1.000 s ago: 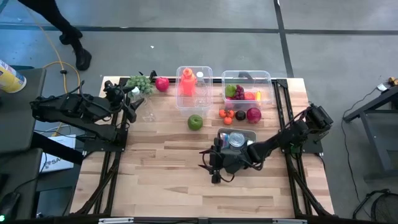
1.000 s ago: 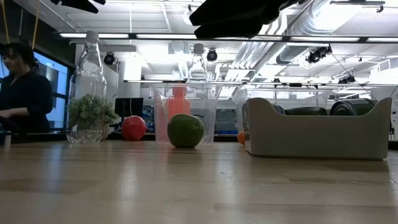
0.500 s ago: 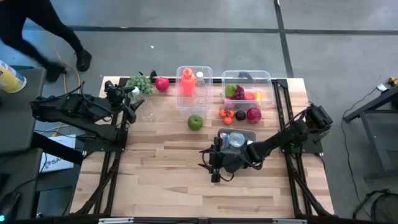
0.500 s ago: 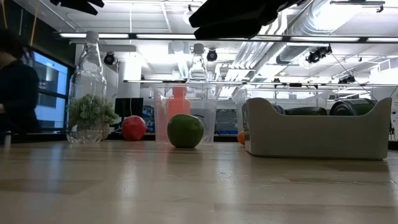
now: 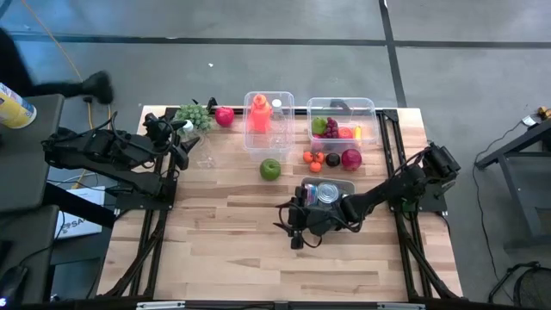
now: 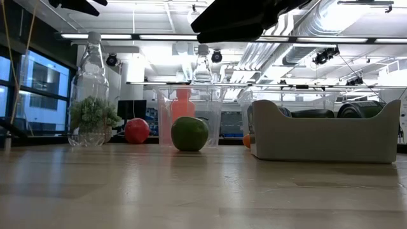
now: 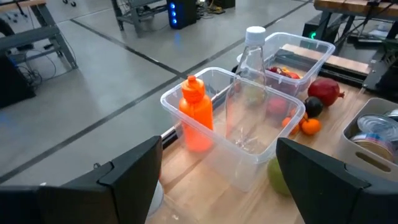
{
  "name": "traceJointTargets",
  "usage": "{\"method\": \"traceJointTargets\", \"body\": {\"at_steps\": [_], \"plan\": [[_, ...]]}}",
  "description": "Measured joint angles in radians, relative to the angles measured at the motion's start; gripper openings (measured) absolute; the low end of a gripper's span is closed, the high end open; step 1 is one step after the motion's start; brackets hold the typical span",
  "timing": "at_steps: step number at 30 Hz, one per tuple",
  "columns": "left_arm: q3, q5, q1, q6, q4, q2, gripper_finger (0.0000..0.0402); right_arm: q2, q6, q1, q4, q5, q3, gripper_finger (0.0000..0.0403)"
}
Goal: Pick & Place Food Item
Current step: Put the transparent water bottle into the left transparent bin
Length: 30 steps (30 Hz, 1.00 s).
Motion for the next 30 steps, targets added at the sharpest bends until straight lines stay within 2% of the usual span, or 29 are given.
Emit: {"method": "traceJointTargets", "body": {"at_steps": [6, 15, 23, 30], "plan": [[0.000, -0.015, 0.001, 0.019, -0.003, 0.000, 0.0305, 0.000, -0.007, 0.001, 0.047, 0.000, 0.000, 0.0227], [0.000, -0.161, 0.049, -0.186, -0.087, -0.002, 0.0305, 0.000, -0.025, -0.004, 0.054, 0.000, 0.000, 0.0227], [-0.002, -0.142, 0.100, -0.327, -0.183, -0.002, 0.0305, 0.000, -0.025, -0.004, 0.054, 0.000, 0.000, 0.0227], [-0.044, -0.127, 0.105, -0.335, -0.183, -0.002, 0.0305, 0.000, -0.025, -0.006, 0.054, 0.000, 0.000, 0.0227]]}}
